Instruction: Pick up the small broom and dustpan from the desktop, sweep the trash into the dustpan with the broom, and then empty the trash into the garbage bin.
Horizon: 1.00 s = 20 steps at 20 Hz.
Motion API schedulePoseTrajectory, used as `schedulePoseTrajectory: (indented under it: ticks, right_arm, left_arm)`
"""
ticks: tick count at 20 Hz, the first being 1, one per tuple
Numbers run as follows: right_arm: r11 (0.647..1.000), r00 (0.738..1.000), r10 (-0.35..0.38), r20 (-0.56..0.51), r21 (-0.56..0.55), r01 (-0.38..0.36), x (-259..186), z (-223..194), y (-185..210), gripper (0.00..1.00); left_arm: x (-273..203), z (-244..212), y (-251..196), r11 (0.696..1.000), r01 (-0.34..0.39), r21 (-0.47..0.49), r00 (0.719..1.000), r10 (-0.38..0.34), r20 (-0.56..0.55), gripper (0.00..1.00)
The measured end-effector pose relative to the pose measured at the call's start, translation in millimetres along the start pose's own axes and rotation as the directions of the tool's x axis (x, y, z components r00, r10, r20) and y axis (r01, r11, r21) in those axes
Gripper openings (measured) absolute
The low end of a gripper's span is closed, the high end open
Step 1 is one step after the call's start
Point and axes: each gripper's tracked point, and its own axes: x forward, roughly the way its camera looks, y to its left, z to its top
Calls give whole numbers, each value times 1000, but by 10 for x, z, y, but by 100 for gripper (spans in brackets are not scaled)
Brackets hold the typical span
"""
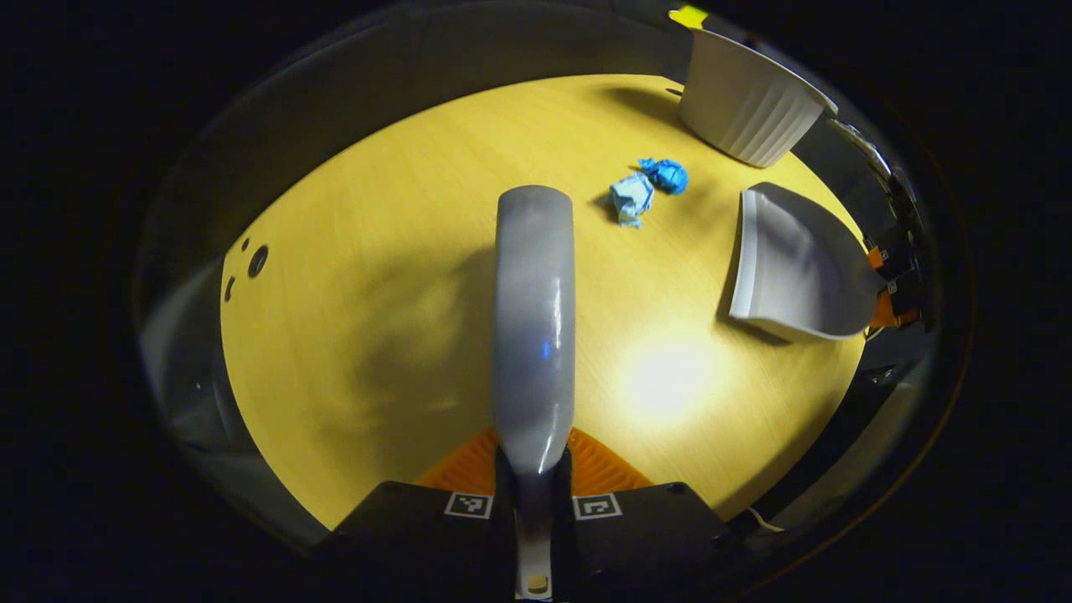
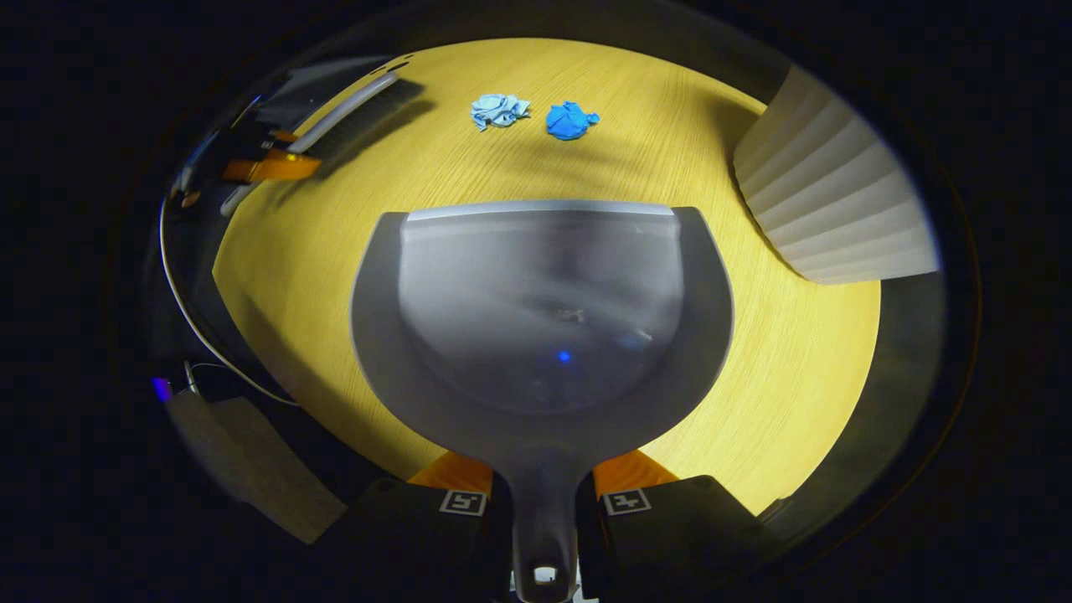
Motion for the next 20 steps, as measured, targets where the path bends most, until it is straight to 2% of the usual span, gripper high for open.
schedulePoseTrajectory:
  ticks: [5, 7, 8, 11, 14, 15, 18, 19, 20]
  right_arm:
    - [1000, 1000, -15, -8, 19, 15, 3, 121, 14, 35]
    - [999, 1000, -19, -10, 32, 20, 18, 145, 29, 35]
    - [999, 1000, -22, -14, 35, 23, 32, 140, 32, 35]
    - [999, 999, -32, -29, 36, 33, 59, 136, 44, 35]
    - [998, 999, -34, -30, 46, 36, 54, 159, 53, 35]
    - [998, 999, -33, -27, 52, 34, 40, 174, 57, 35]
    - [998, 999, -28, -17, 56, 29, 59, 192, 43, 35]
    - [998, 1000, -24, -11, 53, 24, 56, 191, 42, 35]
    - [999, 1000, -21, -11, 50, 21, 53, 165, 35, 35]
  left_arm:
    - [180, 627, -60, 993, 60, 104, 998, -63, 25, 20]
    - [278, 791, -23, 985, 59, 159, 998, -63, 15, 17]
    - [332, 879, -1, 981, 54, 186, 998, -58, 12, 20]
    - [459, 1019, -40, 968, 54, 244, 999, -54, -5, 20]
    - [508, 1032, -294, 957, 118, 263, 993, -113, -37, 20]
    - [502, 996, -375, 953, 145, 265, 989, -136, -55, 17]
    - [438, 885, -660, 932, 229, 280, 973, -208, -105, 24]
    - [427, 849, -771, 924, 255, 283, 966, -231, -117, 17]
    - [428, 832, -868, 917, 282, 282, 958, -255, -128, 20]
